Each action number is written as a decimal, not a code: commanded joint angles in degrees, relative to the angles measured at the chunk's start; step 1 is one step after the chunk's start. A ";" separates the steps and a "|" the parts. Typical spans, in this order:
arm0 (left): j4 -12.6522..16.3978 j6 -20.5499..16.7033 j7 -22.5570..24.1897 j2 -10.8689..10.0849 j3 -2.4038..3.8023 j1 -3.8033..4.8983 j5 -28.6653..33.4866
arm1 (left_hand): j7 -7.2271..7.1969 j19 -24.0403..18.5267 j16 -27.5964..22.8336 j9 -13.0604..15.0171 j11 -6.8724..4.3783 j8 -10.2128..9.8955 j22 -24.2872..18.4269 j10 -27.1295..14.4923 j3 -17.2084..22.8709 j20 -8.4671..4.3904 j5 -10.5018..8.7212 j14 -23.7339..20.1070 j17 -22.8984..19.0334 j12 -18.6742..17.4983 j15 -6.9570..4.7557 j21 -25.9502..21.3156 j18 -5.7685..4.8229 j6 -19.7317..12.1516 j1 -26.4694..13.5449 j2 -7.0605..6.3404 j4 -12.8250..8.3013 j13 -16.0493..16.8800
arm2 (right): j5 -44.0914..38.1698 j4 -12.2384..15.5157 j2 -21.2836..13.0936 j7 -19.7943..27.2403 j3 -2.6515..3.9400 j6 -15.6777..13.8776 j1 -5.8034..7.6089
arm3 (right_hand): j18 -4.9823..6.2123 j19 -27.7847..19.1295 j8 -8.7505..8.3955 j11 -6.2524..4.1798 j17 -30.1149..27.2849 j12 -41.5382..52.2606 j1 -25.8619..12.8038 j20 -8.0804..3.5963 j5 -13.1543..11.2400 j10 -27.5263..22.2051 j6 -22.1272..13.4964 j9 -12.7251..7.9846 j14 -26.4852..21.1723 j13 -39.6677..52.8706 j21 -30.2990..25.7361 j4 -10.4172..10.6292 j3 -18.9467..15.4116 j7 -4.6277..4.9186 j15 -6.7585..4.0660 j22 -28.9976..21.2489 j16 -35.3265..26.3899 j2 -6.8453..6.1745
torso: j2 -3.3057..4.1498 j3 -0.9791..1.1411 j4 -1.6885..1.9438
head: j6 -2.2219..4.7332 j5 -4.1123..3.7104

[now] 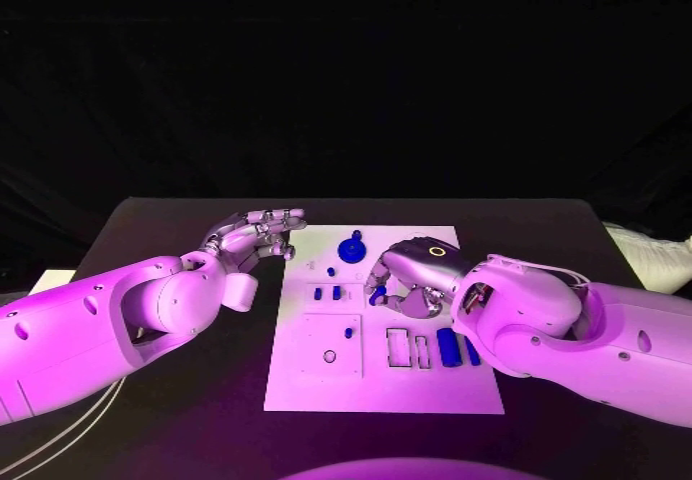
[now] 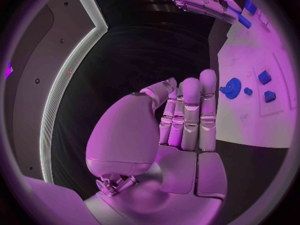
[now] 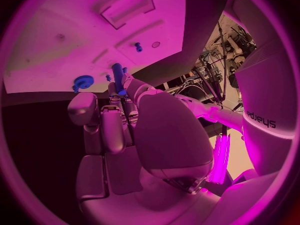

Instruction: Assemble the parts on the task board

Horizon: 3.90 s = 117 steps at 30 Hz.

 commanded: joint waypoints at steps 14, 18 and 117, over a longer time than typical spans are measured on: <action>0.39 1.13 0.29 0.26 0.03 -0.03 -0.16 | 0.30 -0.37 -0.40 -0.06 -0.11 0.25 -0.17 -0.47 -0.10 0.03 0.06 -0.48 -0.15 0.31 -0.11 -0.36 1.00 -0.20 0.36 0.37 -0.28 0.02 | 2.84 -4.20 9.81 4.26 -0.97 2.84 -5.04 | 0.24 0.04 -0.32 -3.40 -0.10 -0.82 0.27 0.16 0.50 3.82 0.03 -0.08 2.27 0.65 0.35 -2.81 3.67 0.29 -0.12 0.04 0.29 0.05 | 0.15 0.02 0.07 | -1.04 2.37; 0.45 1.13 0.29 0.22 0.03 -0.03 -0.16 | 0.30 -0.37 -0.40 -0.06 -0.11 0.25 -0.17 -0.47 -0.10 0.03 0.06 -0.48 -0.15 0.31 -0.11 -0.36 1.00 -0.20 0.36 0.37 -0.28 0.02 | 2.74 -5.31 10.77 4.56 -1.04 3.38 -5.47 | 0.25 0.00 -0.34 -3.37 -0.15 -0.89 0.19 0.18 0.53 3.80 0.02 -0.08 2.26 0.65 0.37 -2.89 3.81 0.32 -0.10 0.04 0.26 0.03 | 0.14 0.01 0.03 | -1.23 2.56; 1.00 1.40 -0.07 -0.44 -0.23 -0.32 -0.16 | 0.32 -0.42 -0.40 -0.09 -0.08 0.31 -0.28 -0.62 -0.28 0.05 0.05 -0.53 -0.26 0.50 -0.09 -0.56 1.02 -0.28 0.33 0.43 -0.33 -0.01 | 15.48 3.54 -15.28 -11.83 -2.07 -3.38 -3.14 | -1.92 6.84 2.50 -6.16 11.55 49.09 -13.77 -1.44 14.94 10.98 -5.12 1.55 4.23 49.42 7.37 13.42 -25.67 -1.83 -1.96 10.88 8.50 0.70 | -1.42 -0.43 -1.86 | -0.97 -2.54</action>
